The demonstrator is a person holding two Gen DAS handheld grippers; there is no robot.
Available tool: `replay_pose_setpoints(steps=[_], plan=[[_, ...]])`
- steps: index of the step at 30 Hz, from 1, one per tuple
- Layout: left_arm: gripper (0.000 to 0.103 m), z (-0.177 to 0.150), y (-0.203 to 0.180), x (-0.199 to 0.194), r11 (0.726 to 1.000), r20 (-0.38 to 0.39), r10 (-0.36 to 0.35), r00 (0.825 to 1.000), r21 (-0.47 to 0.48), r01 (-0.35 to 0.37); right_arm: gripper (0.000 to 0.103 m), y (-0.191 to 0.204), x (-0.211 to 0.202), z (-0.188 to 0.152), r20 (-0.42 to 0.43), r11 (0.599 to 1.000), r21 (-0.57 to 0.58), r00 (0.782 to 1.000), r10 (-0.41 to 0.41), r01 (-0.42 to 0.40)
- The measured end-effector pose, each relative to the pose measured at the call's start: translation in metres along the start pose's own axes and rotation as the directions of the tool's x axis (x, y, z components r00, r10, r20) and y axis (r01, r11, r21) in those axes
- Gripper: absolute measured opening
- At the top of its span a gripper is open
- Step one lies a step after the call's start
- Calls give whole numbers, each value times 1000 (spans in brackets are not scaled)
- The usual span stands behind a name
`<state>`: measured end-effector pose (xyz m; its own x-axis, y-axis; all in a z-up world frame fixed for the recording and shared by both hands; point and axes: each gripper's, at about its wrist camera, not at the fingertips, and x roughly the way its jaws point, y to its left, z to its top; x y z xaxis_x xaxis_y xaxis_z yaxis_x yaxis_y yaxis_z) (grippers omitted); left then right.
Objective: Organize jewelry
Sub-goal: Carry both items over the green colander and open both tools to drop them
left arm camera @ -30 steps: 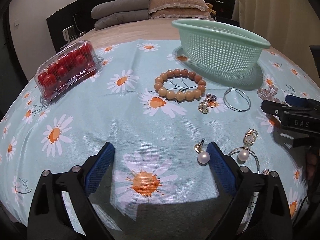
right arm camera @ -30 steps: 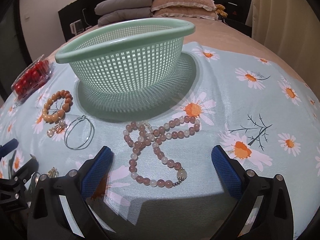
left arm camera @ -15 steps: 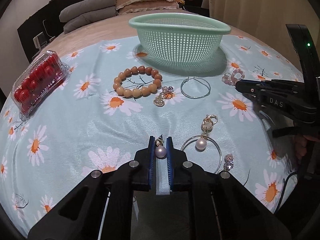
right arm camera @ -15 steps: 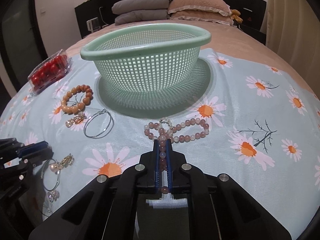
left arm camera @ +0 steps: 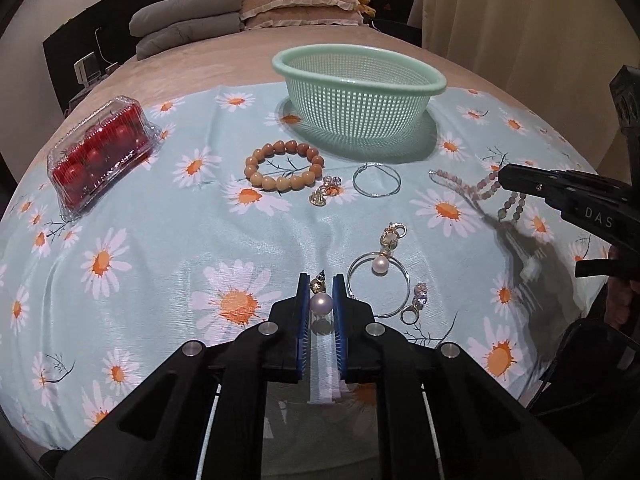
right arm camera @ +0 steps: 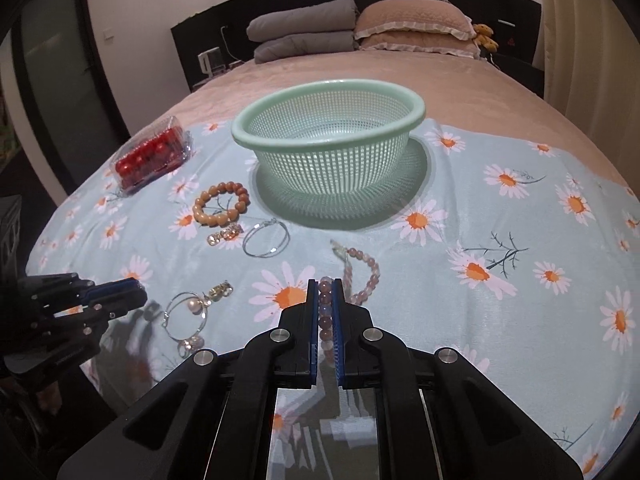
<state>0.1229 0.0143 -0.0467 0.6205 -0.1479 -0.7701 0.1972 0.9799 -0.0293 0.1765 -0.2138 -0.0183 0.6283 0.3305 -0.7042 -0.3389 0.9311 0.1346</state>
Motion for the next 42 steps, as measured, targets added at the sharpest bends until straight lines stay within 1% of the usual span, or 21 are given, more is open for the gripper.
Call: replay_pose_setpoints(steps=[5, 11, 17, 19, 21, 23, 25, 30, 35, 39, 42], plan=[[11, 15, 4, -19, 1000, 27, -10, 1000, -4, 10, 6, 7, -34, 19, 78, 999, -50, 997, 3, 1], [11, 45, 9, -36, 1000, 77, -8, 997, 11, 7, 6, 8, -66, 51, 178, 993, -111, 984, -23, 43], [12, 90, 10, -51, 998, 141, 19, 990, 48, -26, 6, -3, -73, 95, 239, 984, -158, 970, -38, 77], [12, 107, 9, -53, 997, 167, 21, 986, 64, -32, 6, -8, -69, 112, 243, 982, -168, 969, -44, 86], [12, 125, 10, -49, 997, 174, 13, 985, 74, -27, 6, -11, -61, 128, 248, 976, -188, 967, -62, 111], [12, 143, 10, -40, 997, 172, 12, 985, 75, -26, 6, -13, -51, 143, 246, 970, -203, 966, -79, 131], [12, 159, 11, -30, 997, 171, 8, 985, 74, -21, 6, -14, -40, 155, 244, 969, -210, 967, -76, 129], [12, 192, 6, 7, 996, 141, -20, 990, 87, 8, 6, -19, -11, 175, 224, 973, -212, 974, -44, 92], [12, 213, 6, 57, 995, 79, -56, 995, 87, 49, 6, -25, 29, 179, 175, 973, -219, 984, -28, 67], [12, 220, 6, 94, 994, 21, -67, 998, 89, 65, 6, -31, 64, 177, 118, 975, -218, 993, -23, 48], [12, 223, 3, 114, 992, -10, -72, 997, 101, 72, 6, -35, 88, 173, 73, 977, -211, 997, -17, 33]])
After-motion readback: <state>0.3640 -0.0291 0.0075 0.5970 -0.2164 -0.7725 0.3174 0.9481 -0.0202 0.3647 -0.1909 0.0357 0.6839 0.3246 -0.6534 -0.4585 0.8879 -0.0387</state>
